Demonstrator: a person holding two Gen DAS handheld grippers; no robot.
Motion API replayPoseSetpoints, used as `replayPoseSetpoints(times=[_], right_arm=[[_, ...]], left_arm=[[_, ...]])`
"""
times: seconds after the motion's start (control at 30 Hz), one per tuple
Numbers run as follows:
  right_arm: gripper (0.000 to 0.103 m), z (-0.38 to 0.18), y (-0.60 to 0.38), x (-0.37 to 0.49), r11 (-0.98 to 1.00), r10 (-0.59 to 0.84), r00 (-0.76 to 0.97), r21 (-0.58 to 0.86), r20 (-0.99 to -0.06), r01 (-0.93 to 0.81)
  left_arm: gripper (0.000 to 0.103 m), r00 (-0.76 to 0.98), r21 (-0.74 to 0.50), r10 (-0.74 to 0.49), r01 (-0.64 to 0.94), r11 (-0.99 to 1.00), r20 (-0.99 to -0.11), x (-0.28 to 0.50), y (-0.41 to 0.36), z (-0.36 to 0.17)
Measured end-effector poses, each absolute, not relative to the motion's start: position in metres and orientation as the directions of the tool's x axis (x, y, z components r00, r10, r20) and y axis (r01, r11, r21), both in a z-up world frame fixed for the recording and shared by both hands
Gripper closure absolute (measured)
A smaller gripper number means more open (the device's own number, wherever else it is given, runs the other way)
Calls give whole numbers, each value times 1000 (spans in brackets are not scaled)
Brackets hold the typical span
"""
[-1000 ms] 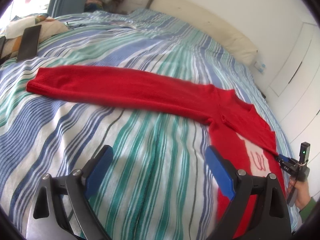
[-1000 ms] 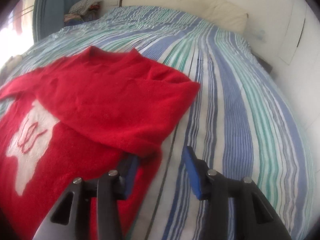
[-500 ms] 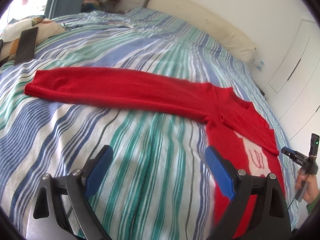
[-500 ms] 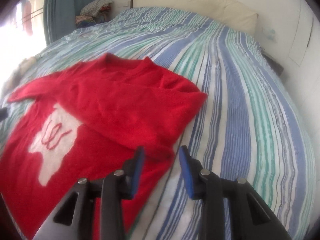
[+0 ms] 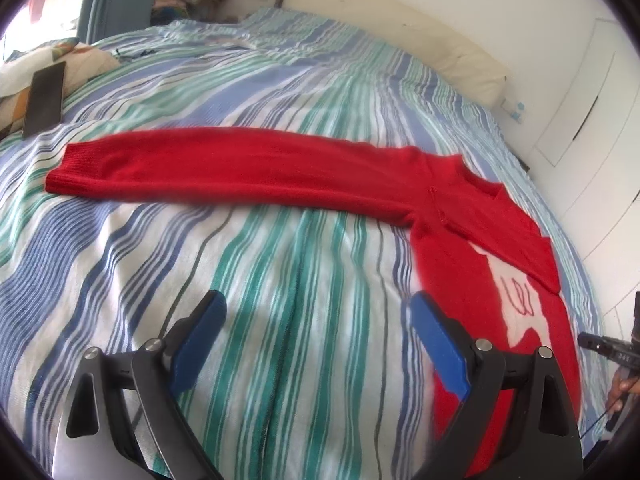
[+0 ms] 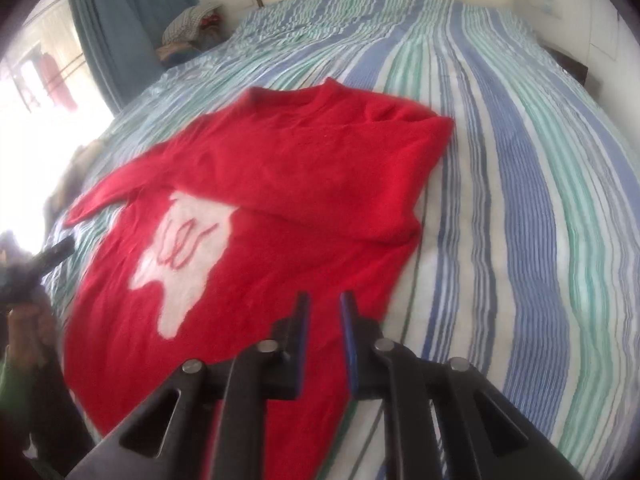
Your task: Fold small clothes
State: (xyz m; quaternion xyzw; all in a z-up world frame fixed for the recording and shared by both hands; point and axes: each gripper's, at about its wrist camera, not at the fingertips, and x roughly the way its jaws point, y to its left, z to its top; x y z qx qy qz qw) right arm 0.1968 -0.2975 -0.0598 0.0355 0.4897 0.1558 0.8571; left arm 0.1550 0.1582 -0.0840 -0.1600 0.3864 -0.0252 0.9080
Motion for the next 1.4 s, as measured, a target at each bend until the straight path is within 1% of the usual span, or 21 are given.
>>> replayPoseSetpoints(times=[0.07,0.13,0.2,0.23,0.33,0.4,0.43,0.5,0.53,0.57,0.6,0.67,0.73,0.8,0.9,0.93,1.03,1.17,1.27,1.33,1.4], right_arm=[[86,-65,-287,158,917,387,414,294,-824,-271],[86,-84,-282,118,898,426,347,345,-836,-271],[86,-105,-284,83,916,385,307,320,-870,-240],[86,-108,-288,67,929,359,325,301,-875,-216],[86,-88,-291,33,969,239,431,187,-870,-159],[86,-69,-284,19,969,241,491,175,-838,-176],[84,-62,-278,14,963,265,507,195,-820,-188],[72,-55,-267,10,953,298,536,218,-790,-209],[62,-55,-261,11,952,302,549,214,-779,-220],[58,-58,-255,13,951,303,558,208,-772,-229],[58,-66,-252,16,951,303,556,208,-774,-230],[58,-85,-249,25,957,285,532,205,-798,-205],[58,-97,-245,23,969,238,553,156,-798,-191],[57,-103,-245,16,973,223,587,136,-778,-189],[56,-101,-244,12,975,218,613,134,-760,-180],[54,-100,-244,12,972,232,616,148,-753,-185],[52,-100,-239,12,967,249,621,152,-743,-207],[52,-101,-232,10,965,246,624,128,-742,-228],[52,-100,-230,10,963,253,628,129,-736,-237],[52,-100,-230,11,962,258,630,134,-733,-239],[52,-100,-227,12,962,256,631,129,-733,-241]], left_arm=[[9,700,-283,-156,-67,957,-697,153,154,-83],[9,692,-258,-147,-59,964,-707,151,151,-84],[9,673,-253,-158,-45,966,-723,149,148,-85],[9,665,-253,-172,-27,967,-727,146,144,-84],[9,656,-259,-235,61,964,-718,125,124,-74],[9,640,-292,-307,134,947,-704,107,105,-71],[8,625,-295,-332,165,941,-707,99,96,-74],[7,586,-273,-334,194,942,-738,89,79,-85],[7,563,-256,-323,198,946,-761,86,72,-94],[7,541,-234,-303,194,953,-785,85,68,-101],[7,532,-206,-279,194,959,-799,82,64,-105],[7,542,-172,-267,220,960,-797,76,62,-99],[7,539,-195,-289,225,955,-791,76,69,-90],[7,535,-228,-310,215,949,-786,83,80,-81],[7,546,-242,-310,195,951,-779,106,102,-65],[7,559,-253,-309,179,951,-770,116,114,-57],[7,614,-290,-293,107,951,-733,148,167,-35],[8,596,-318,-225,-55,946,-771,195,256,-31],[8,565,-265,-123,-177,948,-816,216,310,-42],[8,538,-203,-52,-225,953,-841,225,330,-52],[8,506,-172,-17,-263,949,-862,231,343,-68]])
